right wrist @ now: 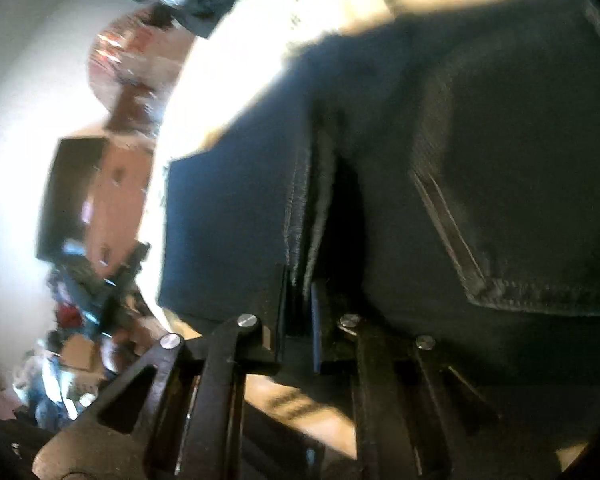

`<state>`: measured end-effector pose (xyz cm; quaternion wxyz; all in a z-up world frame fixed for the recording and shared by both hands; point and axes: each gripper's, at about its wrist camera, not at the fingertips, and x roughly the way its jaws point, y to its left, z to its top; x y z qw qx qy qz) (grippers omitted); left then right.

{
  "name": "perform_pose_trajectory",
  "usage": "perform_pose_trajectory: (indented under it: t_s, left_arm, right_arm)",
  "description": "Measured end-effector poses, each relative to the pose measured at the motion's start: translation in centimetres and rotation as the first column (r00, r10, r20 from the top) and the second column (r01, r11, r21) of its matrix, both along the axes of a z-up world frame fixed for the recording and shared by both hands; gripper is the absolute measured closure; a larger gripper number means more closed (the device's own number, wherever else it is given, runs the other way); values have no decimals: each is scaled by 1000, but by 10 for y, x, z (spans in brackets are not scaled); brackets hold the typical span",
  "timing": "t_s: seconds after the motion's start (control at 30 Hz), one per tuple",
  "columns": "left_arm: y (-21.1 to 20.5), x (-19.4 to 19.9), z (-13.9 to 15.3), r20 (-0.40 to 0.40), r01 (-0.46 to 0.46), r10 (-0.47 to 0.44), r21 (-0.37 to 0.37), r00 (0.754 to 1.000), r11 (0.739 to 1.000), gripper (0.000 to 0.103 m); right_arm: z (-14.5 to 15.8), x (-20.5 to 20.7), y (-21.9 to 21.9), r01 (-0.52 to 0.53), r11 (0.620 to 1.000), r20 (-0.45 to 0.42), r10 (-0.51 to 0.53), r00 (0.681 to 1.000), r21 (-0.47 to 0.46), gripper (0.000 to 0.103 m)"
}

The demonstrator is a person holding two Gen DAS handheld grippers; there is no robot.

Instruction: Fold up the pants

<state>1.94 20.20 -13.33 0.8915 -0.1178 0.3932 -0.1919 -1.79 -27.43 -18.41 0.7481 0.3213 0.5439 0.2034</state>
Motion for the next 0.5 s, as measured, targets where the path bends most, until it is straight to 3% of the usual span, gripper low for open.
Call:
perform_pose_trajectory:
  t_s: [0.07,0.17,0.23,0.27,0.37,0.43,0.47,0.5]
  left_arm:
    - [-17,-9,3,26,74,-75,22,997,997,54]
    - [-41,-17,-6,15,166,-167,63,986,984,54]
    - [-43,-18,-21,-16,165,-165,83,986,983,54]
    - [-40,-15,-30,-41,156,-153,69,987,985,54]
    - [-32,-10,-42,-51,123,-123,-4,991,992,54]
    - [-31,-10,-35,-53,122,-122,-12,991,992,54]
    - [-29,-11,-33,-47,119,-120,-16,992,993,54]
    - [-25,-11,-32,-51,108,-108,-17,993,994,54]
  right_arm:
    - [14,1,0,14,996,45,-10,999,-94,79]
    - [52,2,-2,52,964,155,-12,988,-260,77]
    - [80,9,7,64,950,248,15,969,-306,76]
    - [87,18,18,18,957,282,67,957,-291,76]
    - [75,54,53,-112,955,298,195,934,-274,80]
    - [45,87,71,-180,936,226,255,940,-304,79]
    - [25,94,75,-227,917,159,291,943,-329,85]
    - [11,101,77,-249,900,113,306,945,-357,100]
